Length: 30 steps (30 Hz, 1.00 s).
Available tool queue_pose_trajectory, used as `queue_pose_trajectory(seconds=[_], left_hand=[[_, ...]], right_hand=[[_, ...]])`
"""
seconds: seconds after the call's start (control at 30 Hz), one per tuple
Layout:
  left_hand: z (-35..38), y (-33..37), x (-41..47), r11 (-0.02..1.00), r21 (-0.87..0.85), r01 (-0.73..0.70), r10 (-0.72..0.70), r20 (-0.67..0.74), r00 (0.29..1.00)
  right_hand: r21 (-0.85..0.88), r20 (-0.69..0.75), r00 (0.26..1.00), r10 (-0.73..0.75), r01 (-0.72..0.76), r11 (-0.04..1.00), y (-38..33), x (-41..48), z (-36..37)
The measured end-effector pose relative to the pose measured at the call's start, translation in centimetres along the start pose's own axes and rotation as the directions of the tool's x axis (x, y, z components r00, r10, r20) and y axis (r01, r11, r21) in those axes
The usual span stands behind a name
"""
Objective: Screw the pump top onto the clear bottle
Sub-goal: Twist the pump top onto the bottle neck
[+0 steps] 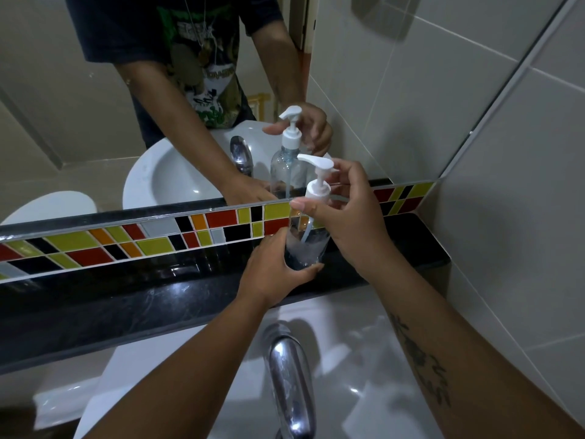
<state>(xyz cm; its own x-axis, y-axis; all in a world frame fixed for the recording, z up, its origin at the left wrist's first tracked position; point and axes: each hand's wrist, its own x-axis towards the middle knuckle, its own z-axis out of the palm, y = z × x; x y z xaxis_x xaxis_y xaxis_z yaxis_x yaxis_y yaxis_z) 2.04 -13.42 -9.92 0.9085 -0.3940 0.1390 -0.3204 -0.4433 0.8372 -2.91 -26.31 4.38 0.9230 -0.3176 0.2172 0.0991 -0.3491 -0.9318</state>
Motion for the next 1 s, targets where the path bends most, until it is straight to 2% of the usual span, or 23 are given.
queue_pose_trajectory(seconds=[0.2,0.57,0.8,1.0], left_hand=[[0.0,-0.1,0.0,1.000,0.012,0.002,-0.002,0.000,1.000],[0.0,0.0,0.0,1.000,-0.011,0.007,-0.007,-0.001,1.000],[0.0,-0.1,0.0,1.000,-0.004,-0.001,0.001,0.001,1.000],[0.0,-0.1,0.0,1.000,0.004,0.000,0.000,-0.002,1.000]], right_hand=[[-0.017,0.136,0.990,0.024,-0.022,1.000,0.0,0.0,-1.1],[-0.040,0.015,1.000,-0.001,0.001,0.999,0.0,0.4,0.1],[0.017,0.157,0.987,0.029,-0.033,0.999,-0.2,0.2,-0.9],[-0.002,0.143,0.988,0.052,-0.053,0.999,-0.2,0.1,-1.0]])
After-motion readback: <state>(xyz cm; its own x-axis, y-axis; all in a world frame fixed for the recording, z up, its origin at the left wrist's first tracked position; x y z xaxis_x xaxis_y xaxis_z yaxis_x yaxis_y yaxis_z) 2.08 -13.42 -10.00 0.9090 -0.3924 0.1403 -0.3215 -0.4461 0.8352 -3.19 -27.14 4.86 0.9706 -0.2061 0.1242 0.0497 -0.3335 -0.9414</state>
